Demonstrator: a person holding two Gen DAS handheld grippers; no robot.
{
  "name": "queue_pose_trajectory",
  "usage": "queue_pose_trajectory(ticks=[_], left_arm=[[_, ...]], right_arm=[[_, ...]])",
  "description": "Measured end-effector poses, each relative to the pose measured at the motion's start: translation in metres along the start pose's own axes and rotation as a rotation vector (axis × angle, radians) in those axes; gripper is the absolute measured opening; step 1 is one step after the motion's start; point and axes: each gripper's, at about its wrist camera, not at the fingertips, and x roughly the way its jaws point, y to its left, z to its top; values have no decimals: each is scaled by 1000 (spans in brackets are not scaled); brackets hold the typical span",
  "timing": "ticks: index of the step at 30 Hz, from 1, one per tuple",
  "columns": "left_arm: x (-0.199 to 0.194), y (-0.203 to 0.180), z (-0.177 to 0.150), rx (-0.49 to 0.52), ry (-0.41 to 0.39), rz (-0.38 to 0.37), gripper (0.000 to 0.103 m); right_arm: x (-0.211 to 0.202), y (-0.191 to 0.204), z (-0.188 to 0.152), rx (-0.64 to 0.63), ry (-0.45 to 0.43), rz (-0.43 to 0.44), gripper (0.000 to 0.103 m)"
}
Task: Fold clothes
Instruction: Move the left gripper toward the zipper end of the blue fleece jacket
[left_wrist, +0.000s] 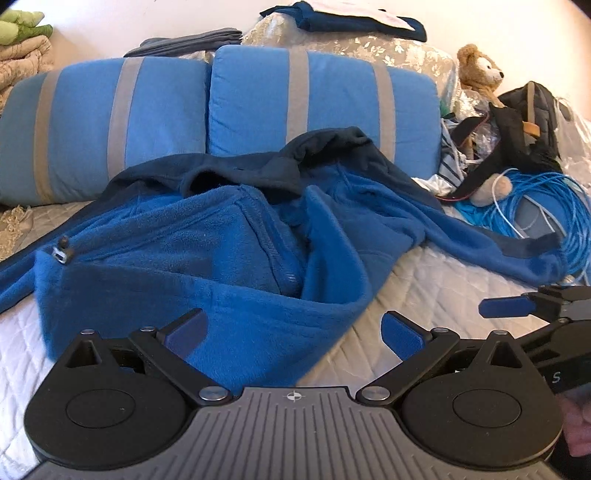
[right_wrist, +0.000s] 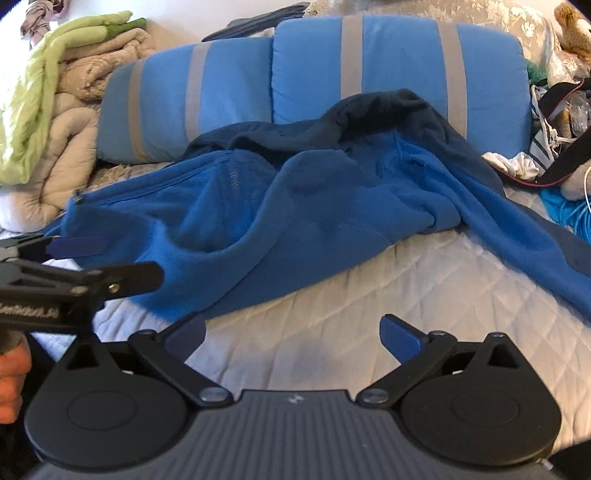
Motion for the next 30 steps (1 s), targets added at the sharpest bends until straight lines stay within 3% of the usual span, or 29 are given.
queue_pose_trajectory(ticks=[4,10,14,30], left_arm=[[20,13,-10,-64,79,-6,102],[35,35,-11,-133,139,-37,102],[34,31,-12,-105,133,-24,102],[34,29,-15,-84,123,7,102]], right_arm=[[20,-11,-5,44,38,-23,103],[36,-30,-2,184,100,38,103],[39,-31,-1,217,111,70,103],[40,-30,2,211,119,58,103]])
